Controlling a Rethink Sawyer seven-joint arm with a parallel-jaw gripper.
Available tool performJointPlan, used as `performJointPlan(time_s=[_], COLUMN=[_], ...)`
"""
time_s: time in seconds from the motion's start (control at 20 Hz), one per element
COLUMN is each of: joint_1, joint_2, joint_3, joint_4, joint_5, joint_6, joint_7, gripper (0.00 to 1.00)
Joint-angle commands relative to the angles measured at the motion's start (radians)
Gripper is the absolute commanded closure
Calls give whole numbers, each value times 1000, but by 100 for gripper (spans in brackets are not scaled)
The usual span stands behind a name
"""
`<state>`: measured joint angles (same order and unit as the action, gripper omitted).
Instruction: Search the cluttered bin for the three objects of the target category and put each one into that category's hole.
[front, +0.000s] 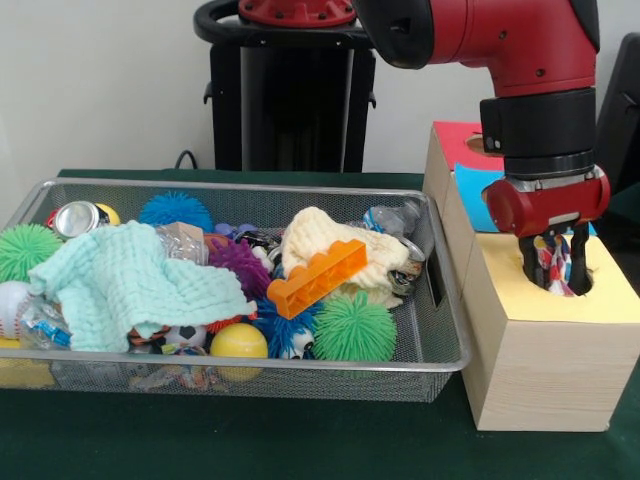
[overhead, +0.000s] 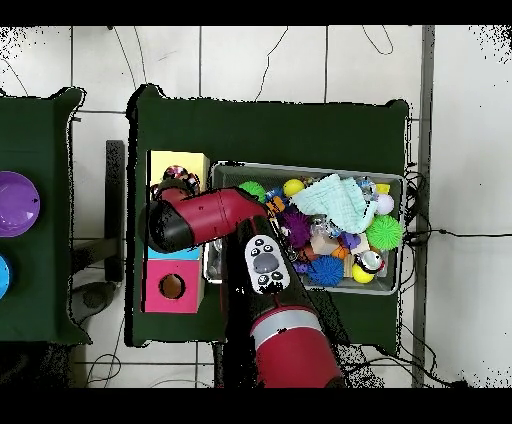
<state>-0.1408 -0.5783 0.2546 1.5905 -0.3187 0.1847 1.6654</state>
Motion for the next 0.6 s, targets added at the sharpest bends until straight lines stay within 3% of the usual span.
performJointPlan(time_s=[0.05,0.2,0.25,0.6], joint_1=[-5,-5,-6,3], joint_2=[29,31,32,31], joint_3=[-21,-18,-19,-30], joint_4=[26,22,20,27], joint_5=[-27,-25,-26,-35], joint_6=[150,151,153,149], joint_7=[36,35,34,35], gripper=[0,0,100,100])
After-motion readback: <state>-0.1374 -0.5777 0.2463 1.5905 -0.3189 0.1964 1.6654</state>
